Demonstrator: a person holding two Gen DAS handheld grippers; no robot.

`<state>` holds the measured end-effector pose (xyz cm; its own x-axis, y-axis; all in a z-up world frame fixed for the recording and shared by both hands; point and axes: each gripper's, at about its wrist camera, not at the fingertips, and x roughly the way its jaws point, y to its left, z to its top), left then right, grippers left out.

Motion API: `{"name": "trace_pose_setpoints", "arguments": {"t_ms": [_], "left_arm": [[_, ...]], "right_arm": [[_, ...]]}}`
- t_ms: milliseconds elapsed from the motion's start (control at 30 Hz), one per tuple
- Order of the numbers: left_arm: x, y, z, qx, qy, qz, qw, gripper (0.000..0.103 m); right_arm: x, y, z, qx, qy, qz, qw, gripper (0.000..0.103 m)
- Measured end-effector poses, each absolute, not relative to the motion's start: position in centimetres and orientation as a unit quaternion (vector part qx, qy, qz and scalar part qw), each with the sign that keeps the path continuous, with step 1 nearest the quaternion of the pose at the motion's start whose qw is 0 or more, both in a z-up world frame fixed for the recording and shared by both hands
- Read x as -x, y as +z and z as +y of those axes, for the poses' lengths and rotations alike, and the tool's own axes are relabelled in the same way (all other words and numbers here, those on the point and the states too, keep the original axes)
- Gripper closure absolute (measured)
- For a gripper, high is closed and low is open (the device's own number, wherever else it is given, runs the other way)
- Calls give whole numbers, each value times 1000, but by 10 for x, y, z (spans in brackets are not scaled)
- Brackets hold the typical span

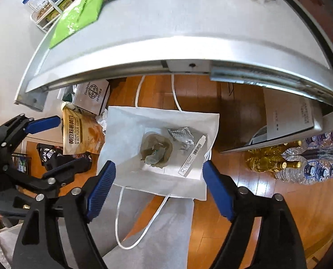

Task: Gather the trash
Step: 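Raise both tools back over the counter toward the remaining trash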

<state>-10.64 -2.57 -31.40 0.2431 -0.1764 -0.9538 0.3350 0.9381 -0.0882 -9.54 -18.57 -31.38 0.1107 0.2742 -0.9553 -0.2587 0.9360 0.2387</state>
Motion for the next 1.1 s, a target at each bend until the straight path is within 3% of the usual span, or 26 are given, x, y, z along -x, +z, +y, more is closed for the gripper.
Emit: {"name": "trace_pose_setpoints", "arguments": {"t_ms": [267,600,800,1100], "left_arm": [[122,-281,-20,-74,-180,576,794,11],[88,-195,14,-51,-152,486,859,5],[33,-180,36,-29,-109,461,880,5],[-28,-211,52,36,-111,504,856,5]], "right_arm": [[112,-264,-190,-6,186,623,760,16],[86,-161,-187,20,142,496,856,4],[25,-168,-186,36,84,479,873,4],[-48,-216,-180,41,63,527,846,4]]}}
